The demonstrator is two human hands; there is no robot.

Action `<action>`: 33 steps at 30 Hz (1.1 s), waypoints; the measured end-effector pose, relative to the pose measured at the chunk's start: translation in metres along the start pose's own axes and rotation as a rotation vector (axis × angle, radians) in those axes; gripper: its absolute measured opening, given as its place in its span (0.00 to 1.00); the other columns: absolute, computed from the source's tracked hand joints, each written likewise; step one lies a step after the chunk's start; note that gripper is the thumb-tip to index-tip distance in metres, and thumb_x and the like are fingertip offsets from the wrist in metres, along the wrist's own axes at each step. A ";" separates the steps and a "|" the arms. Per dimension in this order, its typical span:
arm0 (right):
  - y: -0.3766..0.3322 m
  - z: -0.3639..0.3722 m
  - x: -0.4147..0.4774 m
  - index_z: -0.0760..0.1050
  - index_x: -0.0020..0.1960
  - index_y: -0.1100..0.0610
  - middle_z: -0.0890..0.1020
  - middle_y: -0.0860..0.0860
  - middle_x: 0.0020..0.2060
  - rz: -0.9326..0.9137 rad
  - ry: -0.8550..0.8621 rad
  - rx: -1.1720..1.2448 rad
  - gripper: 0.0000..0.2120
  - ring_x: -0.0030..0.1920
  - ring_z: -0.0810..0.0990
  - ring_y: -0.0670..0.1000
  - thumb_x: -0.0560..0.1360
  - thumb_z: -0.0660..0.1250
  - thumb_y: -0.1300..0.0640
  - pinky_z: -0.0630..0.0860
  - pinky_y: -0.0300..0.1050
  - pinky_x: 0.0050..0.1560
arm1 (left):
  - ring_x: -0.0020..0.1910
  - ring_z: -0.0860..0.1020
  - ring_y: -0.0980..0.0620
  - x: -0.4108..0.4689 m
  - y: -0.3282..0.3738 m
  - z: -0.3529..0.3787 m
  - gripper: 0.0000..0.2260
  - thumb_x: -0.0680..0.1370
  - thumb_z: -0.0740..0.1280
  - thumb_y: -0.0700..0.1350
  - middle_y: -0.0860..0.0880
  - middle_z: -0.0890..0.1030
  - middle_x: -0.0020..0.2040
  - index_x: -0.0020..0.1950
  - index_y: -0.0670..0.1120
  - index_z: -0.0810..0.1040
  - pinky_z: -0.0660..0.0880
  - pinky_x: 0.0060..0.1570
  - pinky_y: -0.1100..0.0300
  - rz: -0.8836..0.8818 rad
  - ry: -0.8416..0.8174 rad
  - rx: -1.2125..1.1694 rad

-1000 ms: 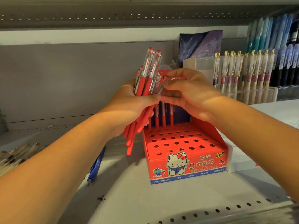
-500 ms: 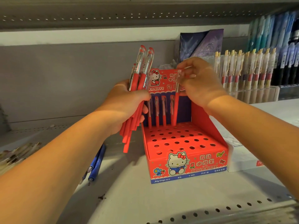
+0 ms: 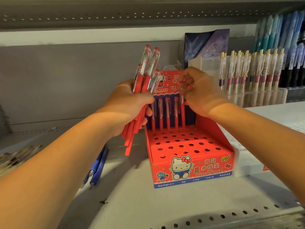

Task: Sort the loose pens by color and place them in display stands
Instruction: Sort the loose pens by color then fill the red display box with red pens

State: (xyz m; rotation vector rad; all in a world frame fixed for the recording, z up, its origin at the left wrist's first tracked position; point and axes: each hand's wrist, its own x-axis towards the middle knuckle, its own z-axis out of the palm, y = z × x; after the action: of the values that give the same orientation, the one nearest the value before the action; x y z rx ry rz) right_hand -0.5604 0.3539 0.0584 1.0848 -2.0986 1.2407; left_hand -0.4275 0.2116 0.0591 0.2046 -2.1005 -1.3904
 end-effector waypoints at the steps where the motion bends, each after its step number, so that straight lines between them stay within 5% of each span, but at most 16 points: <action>1: 0.001 0.000 0.000 0.74 0.53 0.52 0.78 0.51 0.45 0.005 -0.016 -0.038 0.14 0.47 0.80 0.54 0.75 0.62 0.69 0.81 0.55 0.50 | 0.21 0.72 0.48 0.000 0.000 0.000 0.05 0.75 0.66 0.38 0.45 0.77 0.27 0.43 0.47 0.73 0.70 0.21 0.60 0.001 0.001 -0.001; 6: -0.001 0.000 -0.001 0.76 0.59 0.55 0.77 0.56 0.58 -0.015 -0.103 -0.340 0.19 0.57 0.77 0.56 0.74 0.62 0.71 0.75 0.47 0.59 | 0.21 0.72 0.48 -0.001 0.001 0.000 0.06 0.76 0.66 0.37 0.44 0.76 0.26 0.42 0.47 0.73 0.70 0.21 0.61 0.008 0.001 -0.009; 10: -0.003 -0.002 0.001 0.79 0.59 0.56 0.78 0.57 0.58 -0.065 -0.063 -0.416 0.14 0.57 0.77 0.57 0.76 0.63 0.67 0.74 0.47 0.60 | 0.21 0.72 0.48 -0.002 0.001 0.000 0.05 0.76 0.66 0.38 0.45 0.77 0.27 0.43 0.47 0.73 0.70 0.21 0.60 0.001 -0.008 -0.004; 17: -0.004 -0.006 -0.005 0.75 0.57 0.57 0.79 0.59 0.47 -0.193 -0.043 -0.746 0.15 0.47 0.80 0.62 0.74 0.62 0.69 0.69 0.46 0.40 | 0.21 0.73 0.49 -0.002 0.000 0.002 0.05 0.76 0.66 0.37 0.44 0.77 0.27 0.44 0.47 0.74 0.72 0.23 0.59 0.014 -0.020 -0.021; 22: -0.006 -0.005 -0.008 0.74 0.60 0.55 0.79 0.58 0.49 -0.182 -0.153 -0.873 0.14 0.49 0.80 0.61 0.76 0.63 0.65 0.71 0.47 0.40 | 0.20 0.75 0.50 -0.003 0.000 0.001 0.06 0.76 0.67 0.37 0.44 0.77 0.27 0.44 0.47 0.73 0.72 0.22 0.61 0.017 -0.046 -0.044; 24: -0.007 -0.006 -0.004 0.76 0.58 0.54 0.81 0.56 0.51 -0.199 -0.077 -0.710 0.12 0.51 0.80 0.59 0.76 0.63 0.63 0.76 0.49 0.48 | 0.21 0.76 0.49 -0.003 -0.001 0.000 0.06 0.77 0.68 0.38 0.43 0.78 0.27 0.45 0.47 0.74 0.72 0.21 0.61 0.020 -0.064 -0.043; 26: -0.013 -0.005 -0.003 0.77 0.54 0.51 0.83 0.53 0.49 -0.099 -0.063 -0.229 0.11 0.49 0.82 0.55 0.76 0.63 0.63 0.79 0.51 0.52 | 0.21 0.76 0.49 -0.003 -0.001 0.001 0.06 0.76 0.69 0.39 0.43 0.79 0.28 0.45 0.48 0.75 0.71 0.20 0.61 0.026 -0.085 -0.046; 29: -0.029 -0.001 -0.006 0.76 0.51 0.51 0.85 0.52 0.40 0.082 -0.137 0.497 0.09 0.39 0.85 0.49 0.76 0.68 0.64 0.83 0.48 0.41 | 0.21 0.76 0.48 -0.003 -0.001 0.001 0.06 0.76 0.69 0.39 0.42 0.79 0.29 0.46 0.48 0.75 0.71 0.21 0.61 0.042 -0.125 -0.068; 33: -0.034 0.000 -0.011 0.76 0.53 0.57 0.84 0.55 0.39 0.143 -0.139 0.725 0.10 0.38 0.85 0.50 0.74 0.71 0.65 0.83 0.45 0.39 | 0.23 0.79 0.49 -0.005 -0.002 0.003 0.05 0.77 0.69 0.38 0.42 0.80 0.30 0.49 0.47 0.75 0.73 0.21 0.61 0.044 -0.179 -0.096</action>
State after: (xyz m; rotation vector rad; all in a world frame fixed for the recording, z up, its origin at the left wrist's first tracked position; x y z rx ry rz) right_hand -0.5259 0.3486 0.0673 1.3487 -1.8753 2.1453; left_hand -0.4256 0.2153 0.0552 -0.0051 -2.1610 -1.5276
